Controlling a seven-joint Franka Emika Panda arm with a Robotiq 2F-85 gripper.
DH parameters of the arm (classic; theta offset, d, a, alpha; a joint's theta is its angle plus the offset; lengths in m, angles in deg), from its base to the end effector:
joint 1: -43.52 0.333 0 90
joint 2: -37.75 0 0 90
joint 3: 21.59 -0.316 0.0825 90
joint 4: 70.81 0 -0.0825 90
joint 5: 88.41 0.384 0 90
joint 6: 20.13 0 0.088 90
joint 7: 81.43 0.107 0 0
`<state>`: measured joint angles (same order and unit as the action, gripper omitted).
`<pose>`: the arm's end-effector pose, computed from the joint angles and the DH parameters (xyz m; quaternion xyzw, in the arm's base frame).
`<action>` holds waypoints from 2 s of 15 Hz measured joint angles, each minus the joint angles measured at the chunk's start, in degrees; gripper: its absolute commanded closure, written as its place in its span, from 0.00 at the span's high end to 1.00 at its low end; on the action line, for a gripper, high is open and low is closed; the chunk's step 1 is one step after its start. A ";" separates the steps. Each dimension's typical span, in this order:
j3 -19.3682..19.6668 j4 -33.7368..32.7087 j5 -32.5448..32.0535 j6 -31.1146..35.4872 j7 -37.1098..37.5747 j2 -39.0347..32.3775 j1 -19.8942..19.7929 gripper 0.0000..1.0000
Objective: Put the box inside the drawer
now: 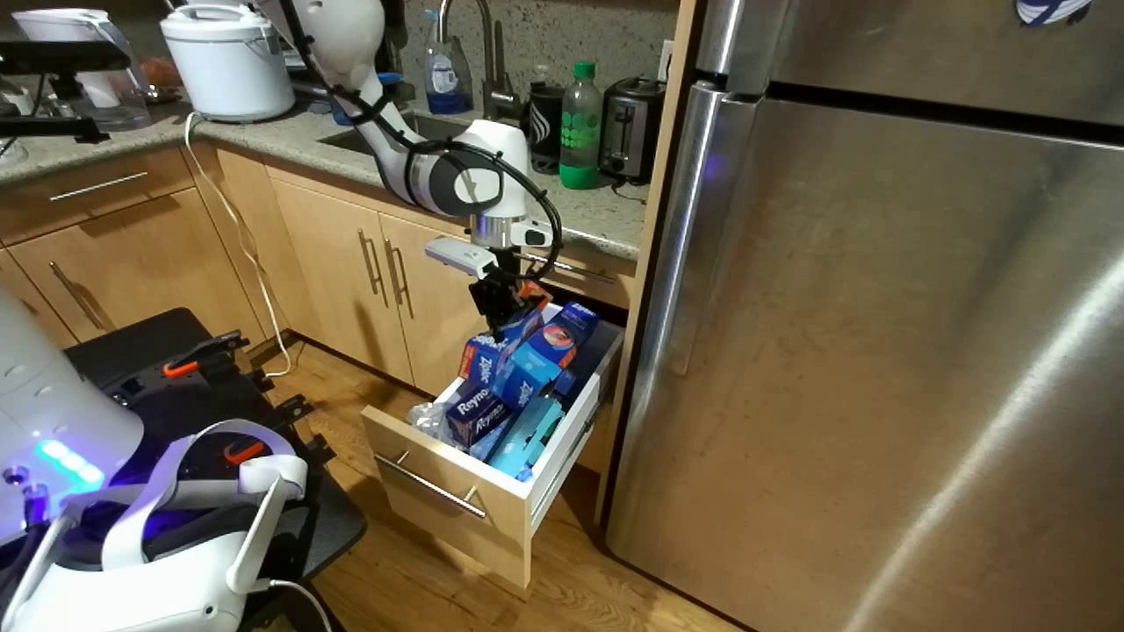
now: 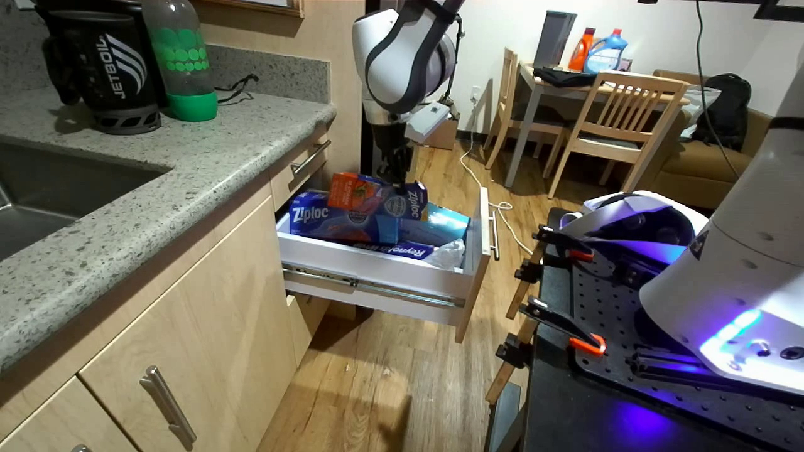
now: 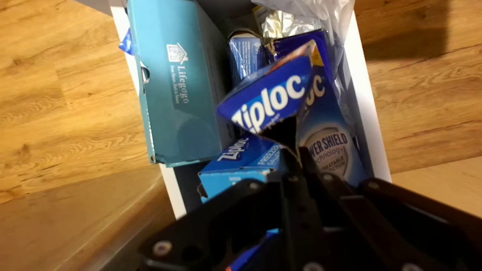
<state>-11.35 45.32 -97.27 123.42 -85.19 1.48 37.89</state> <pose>0.5545 -0.1591 0.1230 0.9923 -0.0266 -0.0899 0.0807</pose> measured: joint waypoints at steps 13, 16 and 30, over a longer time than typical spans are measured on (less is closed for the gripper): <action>-0.79 -3.03 -0.40 -1.84 1.17 -0.43 1.30 0.04; -1.26 -5.86 -0.40 -4.85 1.05 -1.73 1.45 0.04; -2.41 -17.25 -0.40 -14.04 0.78 -11.91 1.45 0.04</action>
<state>-13.76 28.07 -97.67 109.38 -84.41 -10.43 39.34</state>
